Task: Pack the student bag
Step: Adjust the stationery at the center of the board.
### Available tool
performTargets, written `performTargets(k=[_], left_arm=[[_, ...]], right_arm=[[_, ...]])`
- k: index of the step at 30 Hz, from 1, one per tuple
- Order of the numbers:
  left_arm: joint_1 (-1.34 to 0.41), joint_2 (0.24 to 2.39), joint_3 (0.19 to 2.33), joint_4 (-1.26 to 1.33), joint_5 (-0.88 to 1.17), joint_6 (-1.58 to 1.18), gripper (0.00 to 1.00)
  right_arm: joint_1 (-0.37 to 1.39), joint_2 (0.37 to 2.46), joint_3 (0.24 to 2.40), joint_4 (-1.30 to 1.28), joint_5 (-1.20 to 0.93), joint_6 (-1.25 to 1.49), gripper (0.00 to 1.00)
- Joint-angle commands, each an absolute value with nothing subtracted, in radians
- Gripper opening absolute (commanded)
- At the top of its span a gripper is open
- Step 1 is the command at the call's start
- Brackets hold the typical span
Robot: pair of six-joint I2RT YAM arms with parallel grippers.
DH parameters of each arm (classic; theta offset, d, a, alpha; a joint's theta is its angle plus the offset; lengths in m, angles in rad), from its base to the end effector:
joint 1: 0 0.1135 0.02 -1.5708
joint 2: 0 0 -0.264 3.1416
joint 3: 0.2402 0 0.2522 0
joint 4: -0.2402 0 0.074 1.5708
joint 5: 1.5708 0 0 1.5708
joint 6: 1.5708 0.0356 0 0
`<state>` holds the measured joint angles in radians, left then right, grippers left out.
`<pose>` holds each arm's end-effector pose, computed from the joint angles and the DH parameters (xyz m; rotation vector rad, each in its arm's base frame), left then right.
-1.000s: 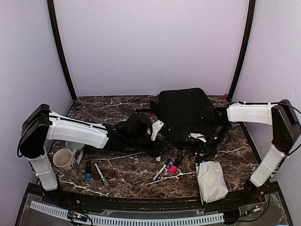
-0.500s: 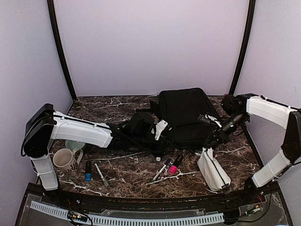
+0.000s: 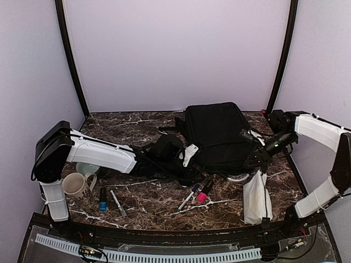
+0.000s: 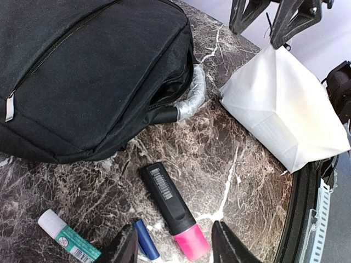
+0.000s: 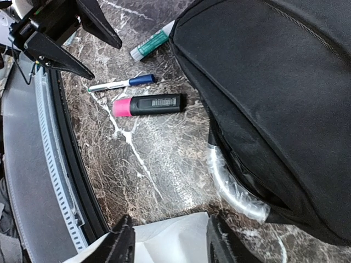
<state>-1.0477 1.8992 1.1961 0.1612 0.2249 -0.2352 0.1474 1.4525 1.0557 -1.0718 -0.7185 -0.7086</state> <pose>0.2049 -0.3712 0.1947 1.0251 2.0181 -0.9684 0.2421 0.0596 0.2360 -1.1662 2.4316 0.9348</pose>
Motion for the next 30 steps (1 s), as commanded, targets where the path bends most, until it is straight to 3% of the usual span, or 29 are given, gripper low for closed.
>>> performTargets(k=[1, 10, 14, 23, 26, 28, 30], left_arm=[[-1.054, 1.903, 1.225, 0.148, 0.247, -0.203, 0.48], [-1.054, 1.919, 1.248, 0.14, 0.238, -0.175, 0.48], [-1.053, 1.922, 1.249, 0.145, 0.237, -0.16, 0.48], [-1.072, 1.952, 1.239, 0.182, 0.282, -0.142, 0.48], [-1.072, 1.962, 1.244, 0.174, 0.28, -0.13, 0.48], [-1.072, 1.968, 1.247, 0.168, 0.27, -0.123, 0.48], [-1.072, 1.972, 1.25, 0.168, 0.262, -0.121, 0.48]], right_arm=[[0.144, 1.354, 1.068, -1.103, -0.67, -0.732, 0.48], [0.134, 1.251, 1.102, -1.175, -0.427, -0.848, 0.57], [0.125, 1.239, 1.145, -1.209, -0.282, -0.904, 0.67], [0.117, 1.151, 1.111, -1.271, 0.002, -1.149, 0.71], [0.118, 1.088, 1.076, -1.28, 0.098, -1.239, 0.79], [0.118, 1.043, 1.052, -1.274, 0.124, -1.309, 0.98], [0.122, 0.992, 1.03, -1.26, 0.109, -1.376, 1.0]])
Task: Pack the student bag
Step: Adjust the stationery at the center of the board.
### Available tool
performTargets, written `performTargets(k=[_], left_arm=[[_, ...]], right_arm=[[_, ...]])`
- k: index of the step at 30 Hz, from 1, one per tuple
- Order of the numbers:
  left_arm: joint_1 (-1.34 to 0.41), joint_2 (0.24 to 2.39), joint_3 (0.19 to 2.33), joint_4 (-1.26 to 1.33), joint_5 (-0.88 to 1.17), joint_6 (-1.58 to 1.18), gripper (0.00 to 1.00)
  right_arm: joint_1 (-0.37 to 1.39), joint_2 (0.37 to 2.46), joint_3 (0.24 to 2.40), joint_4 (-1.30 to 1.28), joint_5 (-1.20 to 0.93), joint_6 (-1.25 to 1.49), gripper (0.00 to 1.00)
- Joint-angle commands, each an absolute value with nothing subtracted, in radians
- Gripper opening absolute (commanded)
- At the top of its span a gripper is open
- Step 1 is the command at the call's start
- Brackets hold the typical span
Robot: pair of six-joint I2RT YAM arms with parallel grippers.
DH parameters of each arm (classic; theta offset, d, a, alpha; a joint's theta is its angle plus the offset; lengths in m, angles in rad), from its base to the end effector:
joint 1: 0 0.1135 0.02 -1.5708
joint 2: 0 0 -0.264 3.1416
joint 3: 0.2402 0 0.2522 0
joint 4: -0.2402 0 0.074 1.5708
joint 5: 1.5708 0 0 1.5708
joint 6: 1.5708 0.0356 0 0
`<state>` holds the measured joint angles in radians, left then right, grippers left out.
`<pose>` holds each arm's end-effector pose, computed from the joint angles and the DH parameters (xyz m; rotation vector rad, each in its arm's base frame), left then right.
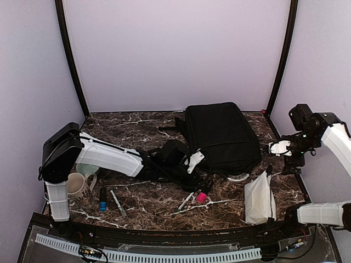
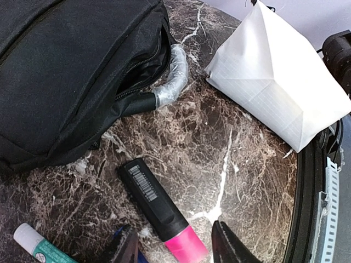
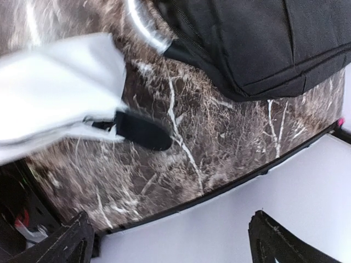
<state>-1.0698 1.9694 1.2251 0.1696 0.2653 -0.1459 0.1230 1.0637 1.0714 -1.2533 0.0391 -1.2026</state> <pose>0.2004 -0.3854 0.1761 1.1674 1.9726 -0.9604 0.1702 0.0196 0.3023 -1.7577 2.2667 -0.2900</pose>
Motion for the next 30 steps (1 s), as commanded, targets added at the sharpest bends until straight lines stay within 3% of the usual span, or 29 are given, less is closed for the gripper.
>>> performTargets(k=[1, 5, 9, 22, 26, 30], left_arm=[[-1.072, 1.974, 1.249, 0.17, 0.257, -0.122, 0.48], [-1.072, 1.977, 1.254, 0.168, 0.254, -0.127, 0.48], [-1.072, 1.973, 1.25, 0.152, 0.25, -0.132, 0.48], [-1.072, 1.961, 1.244, 0.116, 0.209, -0.12, 0.48], [-1.072, 1.954, 1.246, 0.109, 0.197, -0.113, 0.48], [-1.072, 1.944, 1.243, 0.107, 0.187, -0.108, 0.48]], right_arm=[[0.127, 0.968, 1.019, -1.256, 0.086, -1.433, 1.0], [0.205, 0.841, 0.899, -1.153, 0.044, -1.587, 1.0], [0.37, 0.759, 0.757, -1.027, 0.142, -1.635, 1.0], [0.729, 0.933, 0.742, -1.044, 0.18, -1.528, 0.97], [0.779, 0.976, 0.732, -1.079, 0.193, -1.517, 0.89], [0.817, 1.039, 0.777, -1.104, 0.17, -1.457, 0.7]])
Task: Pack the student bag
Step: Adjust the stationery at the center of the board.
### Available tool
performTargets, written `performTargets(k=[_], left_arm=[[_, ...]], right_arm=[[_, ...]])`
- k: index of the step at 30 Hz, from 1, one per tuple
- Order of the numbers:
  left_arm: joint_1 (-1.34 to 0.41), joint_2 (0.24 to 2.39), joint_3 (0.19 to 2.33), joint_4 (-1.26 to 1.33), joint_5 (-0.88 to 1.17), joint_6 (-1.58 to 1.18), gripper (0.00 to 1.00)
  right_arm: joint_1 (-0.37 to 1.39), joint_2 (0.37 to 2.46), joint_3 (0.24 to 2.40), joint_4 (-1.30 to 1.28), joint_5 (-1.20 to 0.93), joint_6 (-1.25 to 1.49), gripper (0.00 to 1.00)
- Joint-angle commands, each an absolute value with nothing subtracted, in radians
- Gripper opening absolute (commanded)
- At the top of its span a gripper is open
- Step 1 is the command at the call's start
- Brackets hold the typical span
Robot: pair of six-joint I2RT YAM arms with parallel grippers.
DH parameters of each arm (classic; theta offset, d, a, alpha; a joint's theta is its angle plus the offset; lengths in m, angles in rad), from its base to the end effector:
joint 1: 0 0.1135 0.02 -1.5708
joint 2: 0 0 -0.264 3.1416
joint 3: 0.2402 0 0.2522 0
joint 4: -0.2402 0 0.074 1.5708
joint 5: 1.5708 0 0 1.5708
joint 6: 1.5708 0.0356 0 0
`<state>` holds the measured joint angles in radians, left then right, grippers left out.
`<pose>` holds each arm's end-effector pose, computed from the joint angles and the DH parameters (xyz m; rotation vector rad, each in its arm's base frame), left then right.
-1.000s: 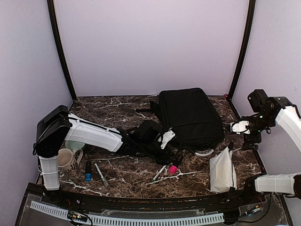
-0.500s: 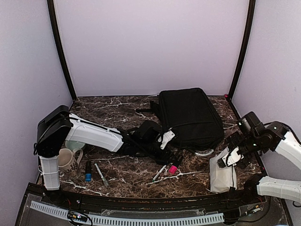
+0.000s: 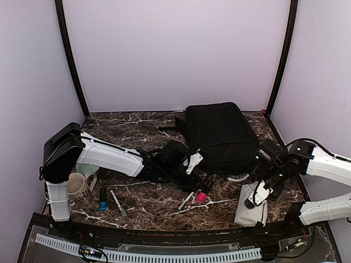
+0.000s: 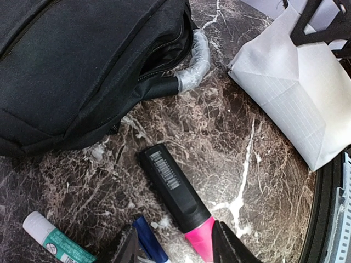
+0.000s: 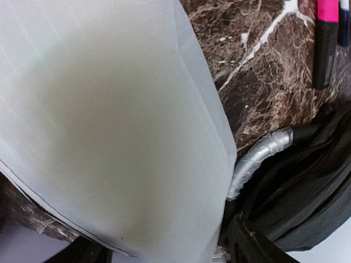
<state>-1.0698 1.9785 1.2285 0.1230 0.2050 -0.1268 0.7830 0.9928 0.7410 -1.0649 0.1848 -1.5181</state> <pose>0.2016 -0.3832 0.1689 1.1654 2.0169 -0.8664 0.1147 0.1049 0.2262 -2.6752 1.2337 -0.3900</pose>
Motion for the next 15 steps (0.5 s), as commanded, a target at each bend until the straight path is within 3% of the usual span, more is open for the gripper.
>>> performTargets(k=[1, 5, 11, 15], left_arm=[[-1.071, 1.943, 1.243, 0.107, 0.183, -0.107, 0.48], [-1.071, 1.937, 1.236, 0.108, 0.179, -0.11, 0.48], [-1.071, 1.926, 1.216, 0.125, 0.18, -0.116, 0.48], [-1.071, 1.921, 1.199, 0.126, 0.179, -0.115, 0.48]], right_arm=[[0.822, 1.068, 0.808, -1.122, 0.142, -1.422, 0.62], [0.822, 1.234, 0.961, -1.229, 0.012, -1.234, 0.32], [0.777, 1.379, 1.062, -1.275, -0.118, -1.013, 0.03], [0.675, 1.43, 1.085, -1.272, -0.154, -0.966, 0.0]])
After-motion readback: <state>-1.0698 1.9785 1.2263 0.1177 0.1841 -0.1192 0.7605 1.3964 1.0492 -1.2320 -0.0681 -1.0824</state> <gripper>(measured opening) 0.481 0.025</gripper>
